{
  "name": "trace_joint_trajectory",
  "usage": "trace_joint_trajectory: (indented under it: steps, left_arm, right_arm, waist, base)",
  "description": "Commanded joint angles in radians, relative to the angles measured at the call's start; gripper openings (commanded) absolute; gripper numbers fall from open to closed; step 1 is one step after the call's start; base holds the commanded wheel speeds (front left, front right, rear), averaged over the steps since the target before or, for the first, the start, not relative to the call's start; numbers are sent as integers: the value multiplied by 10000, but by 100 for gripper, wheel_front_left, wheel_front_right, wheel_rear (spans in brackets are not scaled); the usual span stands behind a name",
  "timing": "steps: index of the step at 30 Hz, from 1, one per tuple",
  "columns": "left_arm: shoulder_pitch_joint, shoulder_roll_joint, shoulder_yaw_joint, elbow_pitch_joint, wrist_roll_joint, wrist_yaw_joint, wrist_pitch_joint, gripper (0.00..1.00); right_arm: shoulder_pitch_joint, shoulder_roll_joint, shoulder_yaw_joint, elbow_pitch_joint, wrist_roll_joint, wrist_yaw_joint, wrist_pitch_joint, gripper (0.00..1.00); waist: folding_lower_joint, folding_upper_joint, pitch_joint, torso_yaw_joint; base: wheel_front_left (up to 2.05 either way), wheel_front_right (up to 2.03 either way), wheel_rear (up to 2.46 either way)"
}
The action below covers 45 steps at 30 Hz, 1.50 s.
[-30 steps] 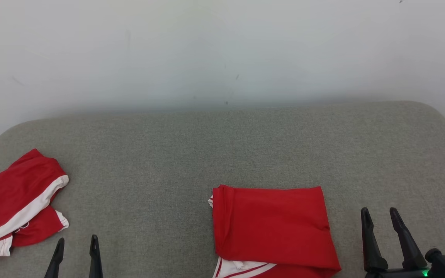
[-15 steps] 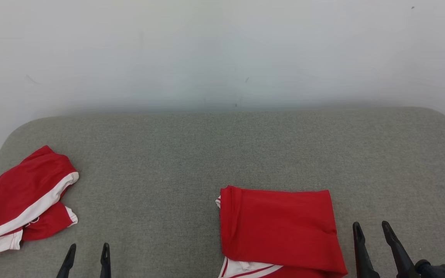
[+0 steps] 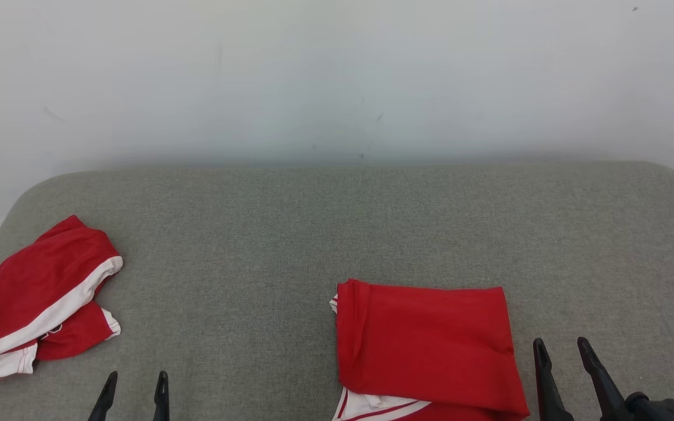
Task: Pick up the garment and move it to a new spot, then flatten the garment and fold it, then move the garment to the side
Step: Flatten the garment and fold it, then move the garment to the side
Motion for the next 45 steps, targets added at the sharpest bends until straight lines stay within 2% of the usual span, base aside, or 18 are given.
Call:
trace_joint_trajectory:
  steps: [1, 9, 15, 23, 30, 45]
  left_arm:
    - [101, 36, 2, -35, -44, 25, -30, 100]
    - [74, 26, -34, -68, -9, 55, -30, 100]
    - [-33, 14, -28, -108, -18, 136, -30, 100]
    - [-454, -76, -249, -67, -3, 116, -30, 100]
    - [-874, -74, -334, 5, -66, 86, -30, 100]
    - [-1199, -62, -300, 92, -100, 70, -30, 100]
  right_arm:
    - [-46, 1, -39, 11, -52, -17, 54, 100]
    - [-194, 45, -62, 115, -99, -19, 141, 100]
    - [-981, -127, -24, 462, -377, -17, 638, 100]
    - [-2848, -448, -102, 1946, -452, -18, 1507, 100]
    - [-3765, -689, -9, 3681, -425, -19, 1925, 100]
    - [-3923, -214, 377, 6080, -283, -19, 2282, 100]
  waist:
    - [0, 0, 2, -6]
    - [0, 0, 24, -2]
    - [0, 0, 152, -33]
    - [0, 0, 590, 169]
    - [0, 0, 1067, 335]
    - [0, 0, 1398, 332]
  base:
    - [0, 0, 0]
    - [0, 0, 0]
    - [0, 0, 0]
    - [0, 0, 0]
    - [0, 0, 0]
    - [0, 0, 0]
